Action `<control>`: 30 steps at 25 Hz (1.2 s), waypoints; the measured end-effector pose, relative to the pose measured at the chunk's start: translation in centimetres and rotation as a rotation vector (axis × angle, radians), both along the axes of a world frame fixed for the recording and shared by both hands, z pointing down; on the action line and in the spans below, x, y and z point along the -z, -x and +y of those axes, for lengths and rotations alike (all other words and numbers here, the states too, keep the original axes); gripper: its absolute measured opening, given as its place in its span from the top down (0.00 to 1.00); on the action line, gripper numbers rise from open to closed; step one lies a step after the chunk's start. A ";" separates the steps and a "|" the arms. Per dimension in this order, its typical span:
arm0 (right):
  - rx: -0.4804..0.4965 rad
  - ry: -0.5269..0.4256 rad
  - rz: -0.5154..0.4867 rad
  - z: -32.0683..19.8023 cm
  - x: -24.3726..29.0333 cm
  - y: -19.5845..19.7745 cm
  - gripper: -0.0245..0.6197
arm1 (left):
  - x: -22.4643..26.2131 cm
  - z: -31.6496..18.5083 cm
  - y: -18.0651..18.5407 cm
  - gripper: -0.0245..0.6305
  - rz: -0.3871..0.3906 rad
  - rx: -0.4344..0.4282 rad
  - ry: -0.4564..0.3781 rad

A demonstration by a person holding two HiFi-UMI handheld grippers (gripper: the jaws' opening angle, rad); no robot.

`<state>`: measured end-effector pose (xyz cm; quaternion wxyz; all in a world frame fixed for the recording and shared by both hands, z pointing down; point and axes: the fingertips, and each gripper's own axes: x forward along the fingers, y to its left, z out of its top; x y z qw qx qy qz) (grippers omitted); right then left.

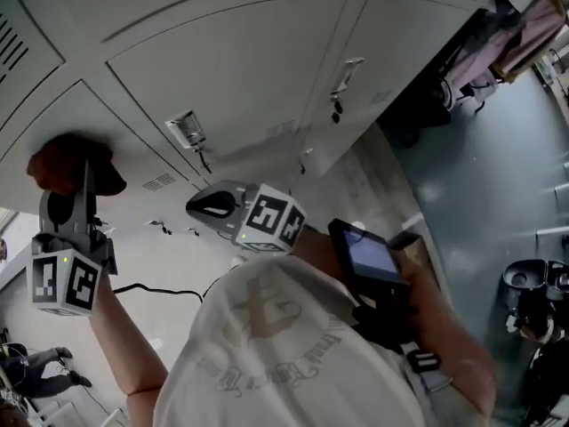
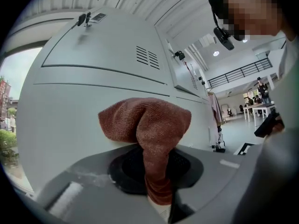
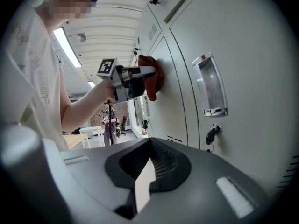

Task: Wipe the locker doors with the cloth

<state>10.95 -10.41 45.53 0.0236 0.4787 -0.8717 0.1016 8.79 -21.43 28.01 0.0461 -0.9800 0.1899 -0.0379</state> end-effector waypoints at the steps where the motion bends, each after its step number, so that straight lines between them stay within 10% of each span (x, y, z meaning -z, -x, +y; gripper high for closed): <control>1: -0.013 0.009 -0.005 0.6 -0.4 -0.4 0.95 | -0.2 0.4 -0.7 0.84 -0.011 -0.011 -0.001; 30: 0.073 0.004 -0.042 6.6 -2.0 -3.7 0.95 | -2.3 7.1 -10.2 0.84 -0.104 -0.065 -0.073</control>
